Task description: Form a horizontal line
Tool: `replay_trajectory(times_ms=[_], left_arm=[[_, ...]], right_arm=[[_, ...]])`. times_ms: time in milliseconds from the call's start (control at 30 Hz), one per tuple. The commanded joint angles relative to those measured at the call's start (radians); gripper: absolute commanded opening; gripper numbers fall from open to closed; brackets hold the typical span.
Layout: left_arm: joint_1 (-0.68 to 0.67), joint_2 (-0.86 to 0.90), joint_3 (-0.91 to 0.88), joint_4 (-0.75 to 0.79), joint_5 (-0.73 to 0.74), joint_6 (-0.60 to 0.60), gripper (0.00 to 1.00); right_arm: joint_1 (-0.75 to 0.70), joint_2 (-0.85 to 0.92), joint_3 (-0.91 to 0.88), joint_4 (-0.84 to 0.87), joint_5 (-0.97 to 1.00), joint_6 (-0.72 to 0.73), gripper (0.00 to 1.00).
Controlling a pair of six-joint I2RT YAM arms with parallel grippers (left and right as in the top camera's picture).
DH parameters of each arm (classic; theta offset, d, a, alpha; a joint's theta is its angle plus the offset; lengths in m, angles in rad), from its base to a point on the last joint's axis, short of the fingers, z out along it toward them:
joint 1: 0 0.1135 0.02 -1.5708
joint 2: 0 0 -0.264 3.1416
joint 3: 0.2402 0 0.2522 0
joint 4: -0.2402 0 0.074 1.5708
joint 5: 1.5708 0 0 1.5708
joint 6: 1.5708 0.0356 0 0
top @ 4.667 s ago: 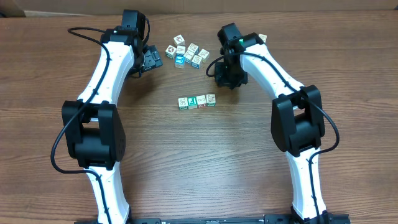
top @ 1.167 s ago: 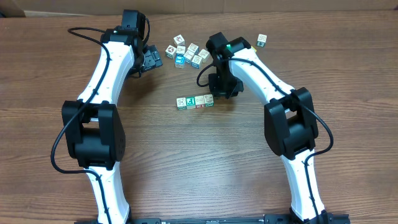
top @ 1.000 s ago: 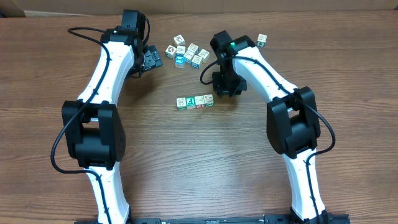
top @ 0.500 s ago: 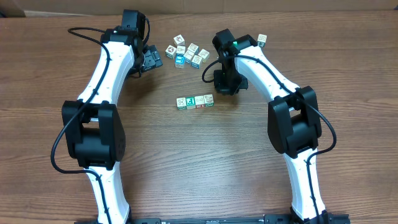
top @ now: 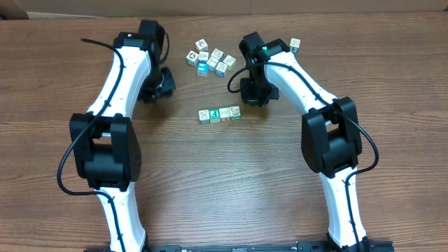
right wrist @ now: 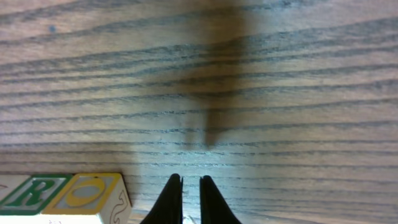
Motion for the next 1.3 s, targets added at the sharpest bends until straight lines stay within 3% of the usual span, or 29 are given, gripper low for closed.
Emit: replay_trajectory(times_ms=[0, 167, 467, 967, 1267], left_arm=[[-0.008, 0.014, -0.001, -0.073, 0.024, 0.022, 0.04], [-0.054, 0.014, -0.089, -0.093, 0.074, 0.022, 0.04], [-0.127, 0.014, -0.253, 0.127, 0.076, -0.027, 0.04], [-0.132, 0.014, -0.265, 0.23, 0.201, -0.014, 0.04], [-0.138, 0.014, -0.265, 0.269, 0.202, -0.015, 0.04]], right_arm=[[-0.003, -0.02, -0.003, 0.0, 0.006, 0.001, 0.07], [-0.003, -0.02, -0.003, -0.019, 0.006, 0.001, 0.04], [-0.003, -0.02, -0.003, -0.059, 0.006, 0.001, 0.04], [0.003, -0.02, -0.003, -0.071, -0.117, 0.001, 0.04], [0.003, -0.02, -0.003, -0.074, -0.117, 0.001, 0.04]])
